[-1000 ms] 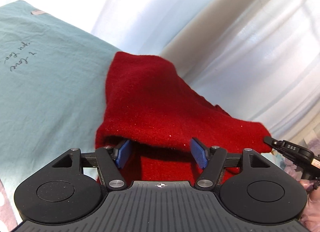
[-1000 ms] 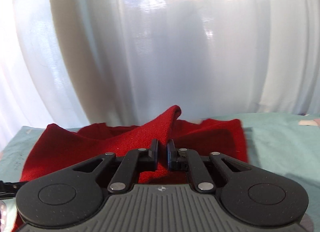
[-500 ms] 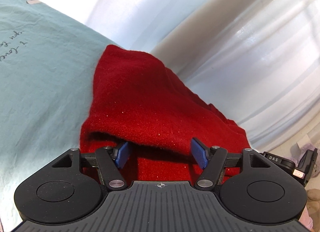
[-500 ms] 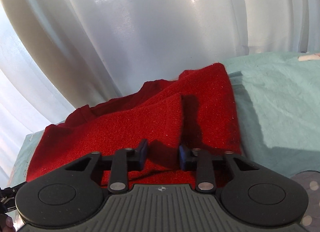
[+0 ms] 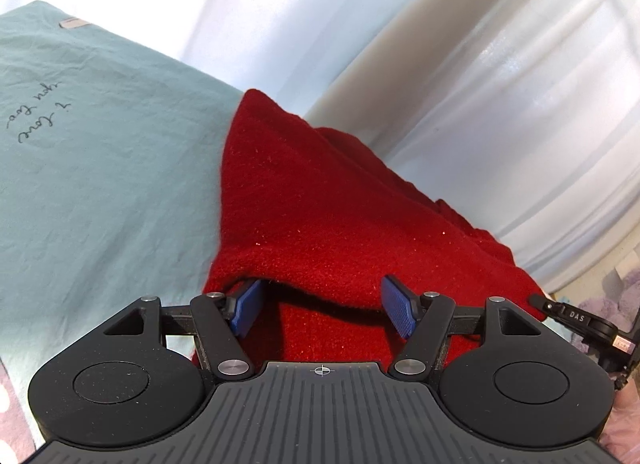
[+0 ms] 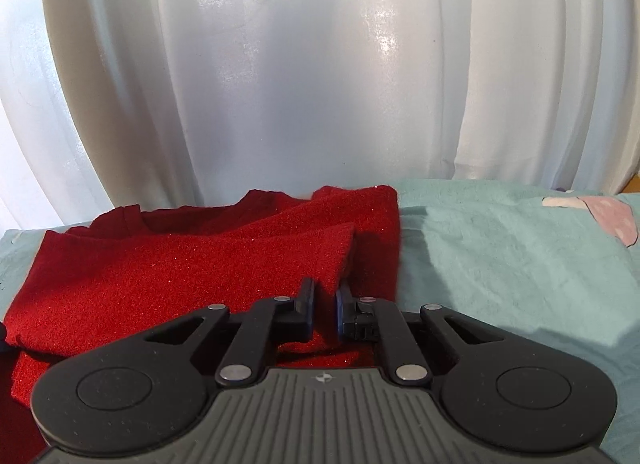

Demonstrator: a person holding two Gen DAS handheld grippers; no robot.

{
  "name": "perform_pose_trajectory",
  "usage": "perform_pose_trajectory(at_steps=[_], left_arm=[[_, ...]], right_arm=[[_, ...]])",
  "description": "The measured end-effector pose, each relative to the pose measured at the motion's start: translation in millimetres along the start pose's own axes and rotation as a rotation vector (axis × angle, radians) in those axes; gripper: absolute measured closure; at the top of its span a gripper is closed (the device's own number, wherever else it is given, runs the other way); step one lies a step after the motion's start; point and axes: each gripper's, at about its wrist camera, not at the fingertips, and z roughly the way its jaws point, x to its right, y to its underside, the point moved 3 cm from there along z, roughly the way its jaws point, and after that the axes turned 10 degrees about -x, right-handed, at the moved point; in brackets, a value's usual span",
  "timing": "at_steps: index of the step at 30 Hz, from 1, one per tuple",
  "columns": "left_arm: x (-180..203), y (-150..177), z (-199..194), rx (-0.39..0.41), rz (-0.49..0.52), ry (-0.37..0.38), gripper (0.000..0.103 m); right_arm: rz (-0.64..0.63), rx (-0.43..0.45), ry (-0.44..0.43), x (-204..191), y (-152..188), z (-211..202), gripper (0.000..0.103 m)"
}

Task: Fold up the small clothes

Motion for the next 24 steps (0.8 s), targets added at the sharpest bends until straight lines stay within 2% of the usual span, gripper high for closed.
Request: perform_pose_trajectory(at_steps=[2, 4, 6, 7, 9, 12, 14, 16, 20, 22, 23, 24], left_arm=[[-3, 1, -2, -0.011, -0.011, -0.011, 0.033], [-3, 3, -8, -0.019, -0.014, -0.014, 0.033], [1, 6, -17, -0.015, 0.008, -0.007, 0.032], [5, 8, -22, -0.01, 0.023, 0.008, 0.03], [11, 11, -26, -0.011, 0.018, 0.052, 0.026], [18, 10, -16, -0.045, -0.026, 0.146, 0.025], [23, 9, -4, -0.061, -0.062, 0.153, 0.025], [25, 7, 9, -0.06, -0.097, 0.165, 0.025], [25, 3, 30, -0.076, -0.187, 0.209, 0.025], [24, 1, 37, -0.075, -0.211, 0.2, 0.028], [24, -1, 38, -0.075, -0.213, 0.194, 0.032], [24, -2, 38, -0.075, -0.212, 0.193, 0.033]], right_arm=[[-0.016, -0.019, 0.027, 1, 3, 5, 0.094], [-0.023, -0.056, 0.074, 2, 6, 12, 0.088], [0.023, -0.04, 0.098, 4, 7, 2, 0.072], [0.07, -0.031, 0.108, 6, 8, -6, 0.071], [0.179, -0.036, 0.037, 11, 12, -20, 0.071], [0.369, -0.065, -0.18, 18, 26, -33, 0.071], [0.47, -0.108, -0.304, 19, 34, -26, 0.071], [0.545, -0.15, -0.337, 22, 39, -11, 0.071], [0.63, -0.133, -0.381, 20, 40, 8, 0.071], [0.67, -0.149, -0.388, 20, 41, 15, 0.081], [0.681, -0.158, -0.395, 20, 42, 19, 0.094], [0.689, -0.169, -0.405, 20, 42, 22, 0.095]])
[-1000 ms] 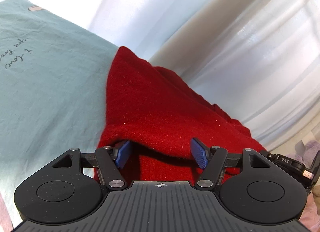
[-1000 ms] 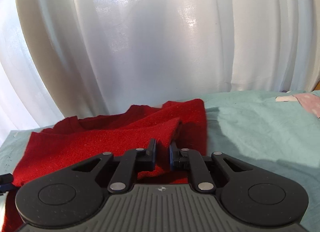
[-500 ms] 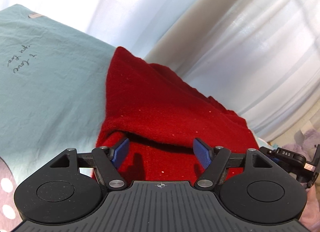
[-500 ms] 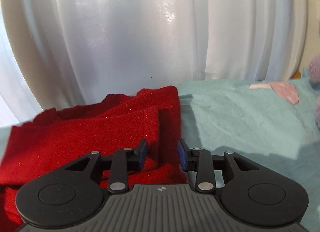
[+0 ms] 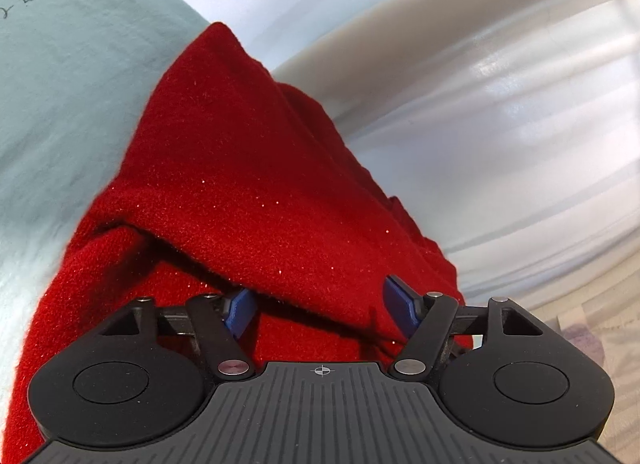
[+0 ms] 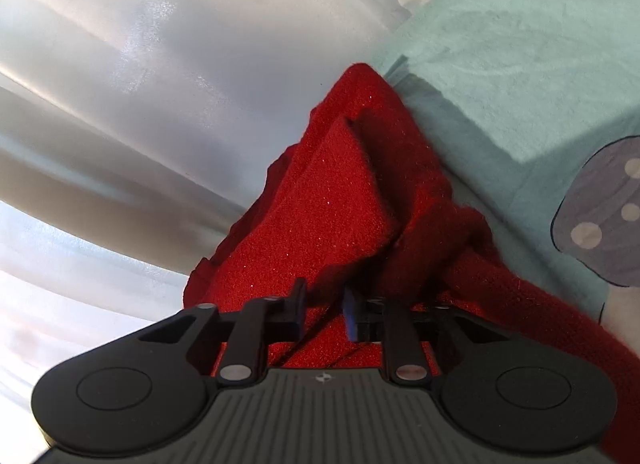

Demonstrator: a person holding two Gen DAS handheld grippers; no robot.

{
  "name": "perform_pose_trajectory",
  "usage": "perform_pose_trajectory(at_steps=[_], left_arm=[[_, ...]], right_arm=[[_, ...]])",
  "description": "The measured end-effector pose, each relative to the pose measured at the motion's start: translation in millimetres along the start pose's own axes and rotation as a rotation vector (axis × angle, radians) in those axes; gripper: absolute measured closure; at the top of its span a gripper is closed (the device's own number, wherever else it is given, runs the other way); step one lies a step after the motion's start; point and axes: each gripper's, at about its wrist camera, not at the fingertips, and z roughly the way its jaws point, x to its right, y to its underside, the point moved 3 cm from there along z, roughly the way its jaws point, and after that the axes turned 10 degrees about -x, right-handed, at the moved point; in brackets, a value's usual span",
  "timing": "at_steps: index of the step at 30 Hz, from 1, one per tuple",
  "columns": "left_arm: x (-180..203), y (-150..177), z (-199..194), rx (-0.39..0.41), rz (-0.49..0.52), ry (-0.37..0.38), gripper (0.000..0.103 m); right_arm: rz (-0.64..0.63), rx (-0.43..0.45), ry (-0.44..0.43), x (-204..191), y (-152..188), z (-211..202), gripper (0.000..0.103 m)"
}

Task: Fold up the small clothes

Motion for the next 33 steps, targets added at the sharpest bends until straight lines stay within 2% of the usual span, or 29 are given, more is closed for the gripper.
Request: perform_pose_trajectory(at_steps=[3, 5, 7, 8, 9, 13, 14, 16, 18, 20, 22, 25, 28, 29, 31, 33], left_arm=[[-2, -1, -6, 0.015, 0.002, 0.0, 0.034], [-4, -2, -7, 0.012, 0.009, -0.039, 0.035], [-6, -2, -5, 0.006, 0.036, -0.098, 0.039], [-8, -2, -4, 0.001, 0.045, -0.117, 0.046], [-10, -2, -4, -0.003, 0.047, -0.122, 0.046], [-10, -3, -7, -0.023, 0.044, -0.115, 0.042], [-9, -2, -11, -0.02, 0.052, -0.118, 0.037], [-5, 0, -21, 0.002, 0.08, -0.166, 0.028], [-2, 1, -34, 0.014, 0.107, -0.212, 0.027], [3, 3, -50, 0.045, 0.126, -0.223, 0.025], [13, 0, -61, 0.093, 0.161, -0.238, 0.022], [35, -8, -58, 0.159, 0.238, -0.258, 0.017], [45, -12, -28, 0.146, 0.307, -0.252, 0.013], [43, -13, -16, 0.125, 0.31, -0.293, 0.014], [36, -11, 6, 0.064, 0.322, -0.382, 0.014], [29, -9, 11, 0.078, 0.343, -0.434, 0.014]], right_arm=[[0.024, 0.019, -0.064, 2, 1, -10, 0.097], [0.012, 0.039, -0.098, 1, 3, -20, 0.097], [-0.046, 0.049, -0.043, -3, 5, -25, 0.097], [-0.095, 0.051, 0.024, -5, 6, -24, 0.097], [-0.138, 0.043, 0.106, -5, 7, -20, 0.097], [-0.265, 0.052, 0.184, -11, 10, -14, 0.099], [-0.305, 0.051, 0.212, -16, 12, -14, 0.098], [-0.347, 0.056, 0.242, -20, 15, -18, 0.098], [-0.356, 0.076, 0.272, -20, 15, -26, 0.098], [-0.379, 0.134, 0.352, -21, 13, -38, 0.097], [-0.403, 0.194, 0.393, -25, 11, -50, 0.091], [-0.455, 0.237, 0.377, -40, 6, -55, 0.091], [-0.536, 0.187, 0.353, -58, 10, -33, 0.091], [-0.587, 0.16, 0.353, -63, 14, -19, 0.091], [-0.677, 0.098, 0.415, -64, 21, 7, 0.091], [-0.752, 0.095, 0.463, -57, 27, 19, 0.093]])
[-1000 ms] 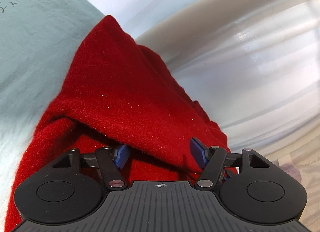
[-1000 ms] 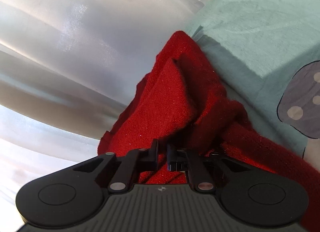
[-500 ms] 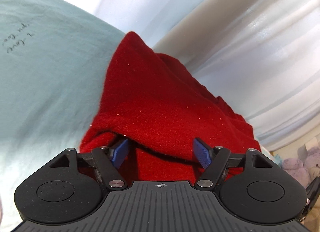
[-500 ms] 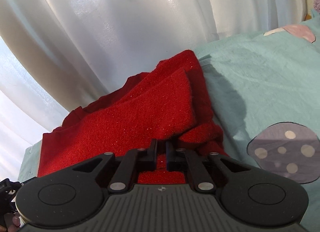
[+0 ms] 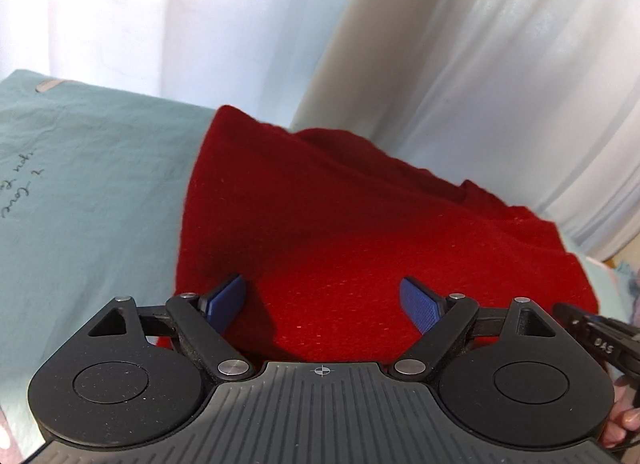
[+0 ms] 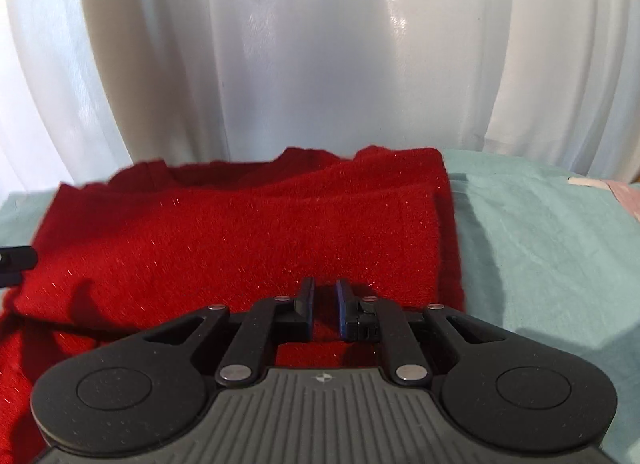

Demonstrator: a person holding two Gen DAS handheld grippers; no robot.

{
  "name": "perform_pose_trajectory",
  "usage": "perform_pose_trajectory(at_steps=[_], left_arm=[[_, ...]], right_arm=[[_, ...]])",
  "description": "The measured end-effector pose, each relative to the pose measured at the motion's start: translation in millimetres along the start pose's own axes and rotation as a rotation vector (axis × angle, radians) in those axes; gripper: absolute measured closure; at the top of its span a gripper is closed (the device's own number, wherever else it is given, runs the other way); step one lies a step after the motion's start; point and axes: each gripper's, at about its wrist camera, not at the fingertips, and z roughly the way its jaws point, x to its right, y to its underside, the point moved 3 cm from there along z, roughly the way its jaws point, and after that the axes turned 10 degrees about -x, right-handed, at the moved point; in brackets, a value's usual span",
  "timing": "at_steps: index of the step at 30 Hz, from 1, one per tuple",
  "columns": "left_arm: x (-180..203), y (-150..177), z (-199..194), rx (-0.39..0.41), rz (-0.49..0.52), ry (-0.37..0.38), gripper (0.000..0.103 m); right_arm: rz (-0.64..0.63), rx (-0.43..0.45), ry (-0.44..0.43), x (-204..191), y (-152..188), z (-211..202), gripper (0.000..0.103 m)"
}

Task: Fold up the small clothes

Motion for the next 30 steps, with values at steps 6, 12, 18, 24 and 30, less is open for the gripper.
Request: perform_pose_trajectory(at_steps=[6, 12, 18, 24, 30], left_arm=[[-6, 18, -7, 0.012, 0.104, -0.103, 0.014], [-13, 65, -49, -0.062, 0.1, -0.089, 0.008], [-36, 132, -103, -0.173, 0.051, -0.091, 0.008], [-67, 182, -144, -0.253, -0.063, -0.093, 0.008], [-82, 198, -162, -0.3, -0.141, -0.01, 0.02]], right_arm=[[-0.124, 0.064, 0.12, 2, 12, -9, 0.096], [-0.095, 0.139, -0.086, -10, 34, -71, 0.081], [-0.075, -0.17, -0.311, -12, 108, -108, 0.071], [0.064, -0.31, -0.214, 36, 185, -165, 0.065], [0.265, -0.305, -0.169, 90, 213, -201, 0.061]])
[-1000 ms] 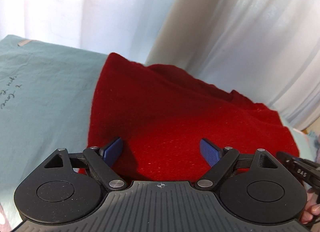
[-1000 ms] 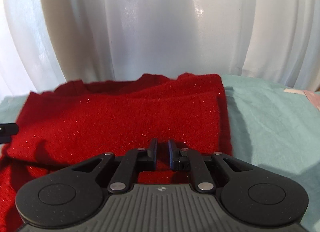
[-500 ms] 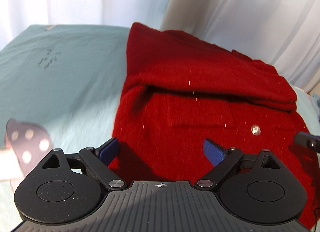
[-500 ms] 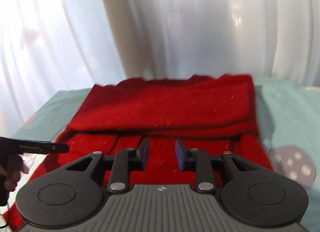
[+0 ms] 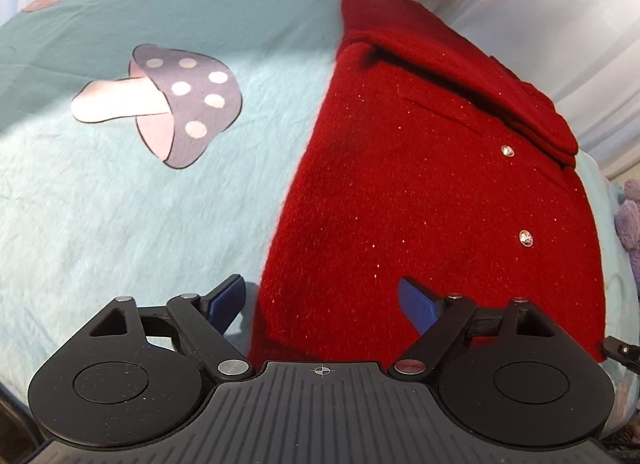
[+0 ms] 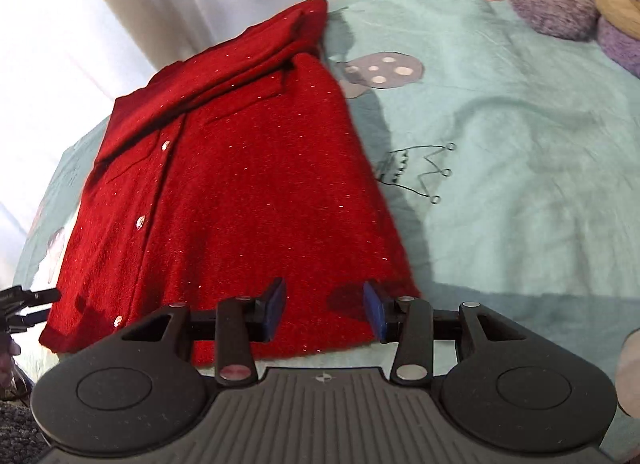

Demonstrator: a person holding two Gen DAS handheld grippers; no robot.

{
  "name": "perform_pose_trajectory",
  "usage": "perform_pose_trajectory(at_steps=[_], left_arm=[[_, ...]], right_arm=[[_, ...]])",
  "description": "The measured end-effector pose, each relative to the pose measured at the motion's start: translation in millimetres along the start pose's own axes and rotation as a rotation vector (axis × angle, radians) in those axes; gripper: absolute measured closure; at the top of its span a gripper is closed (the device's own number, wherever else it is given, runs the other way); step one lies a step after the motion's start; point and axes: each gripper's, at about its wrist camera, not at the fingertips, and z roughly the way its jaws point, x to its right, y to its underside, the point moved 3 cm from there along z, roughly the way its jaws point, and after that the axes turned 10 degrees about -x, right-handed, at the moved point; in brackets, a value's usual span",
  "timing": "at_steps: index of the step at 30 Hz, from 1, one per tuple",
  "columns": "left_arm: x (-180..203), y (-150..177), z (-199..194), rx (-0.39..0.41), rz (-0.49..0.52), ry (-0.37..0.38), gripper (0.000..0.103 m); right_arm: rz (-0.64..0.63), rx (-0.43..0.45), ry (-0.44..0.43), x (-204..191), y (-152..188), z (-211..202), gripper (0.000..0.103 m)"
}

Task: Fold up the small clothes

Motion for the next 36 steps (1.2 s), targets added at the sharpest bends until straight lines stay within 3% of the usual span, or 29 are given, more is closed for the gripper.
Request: perform_pose_trajectory(at_steps=[5, 10, 12, 15, 19, 20, 24, 26, 31, 36], left_arm=[[-14, 6, -6, -0.055, -0.061, 0.085, 0.035], [-26, 12, -6, -0.097, -0.095, 0.166, 0.037], [-28, 13, -5, -0.13, -0.113, 0.21, 0.045], [-27, 16, -1, -0.171, -0.113, 0.266, 0.048], [-27, 11, 9, -0.179, -0.142, 0.337, 0.053], [-26, 9, 12, -0.185, -0.148, 0.35, 0.061], [-19, 7, 21, -0.205, -0.109, 0.345, 0.077], [-17, 5, 23, -0.208, -0.107, 0.357, 0.079], [-19, -1, 26, -0.219, -0.094, 0.361, 0.081], [-18, -6, 24, -0.213, -0.086, 0.389, 0.082]], right_arm=[[0.004, 0.007, -0.023, 12, 1, -8, 0.061], [0.006, 0.021, 0.012, 21, 0, -14, 0.058], [0.028, -0.005, -0.018, 26, -1, -9, 0.057], [0.062, -0.019, -0.073, 32, -2, -4, 0.057], [0.129, -0.016, -0.159, 43, -4, -4, 0.07], [0.149, -0.018, -0.178, 46, -5, -3, 0.072], [0.185, -0.027, -0.215, 51, -8, -2, 0.074], [0.165, -0.04, -0.184, 51, -9, -2, 0.074], [0.166, -0.058, -0.201, 51, -11, 0, 0.07], [0.163, -0.052, -0.142, 55, -19, 1, 0.069]])
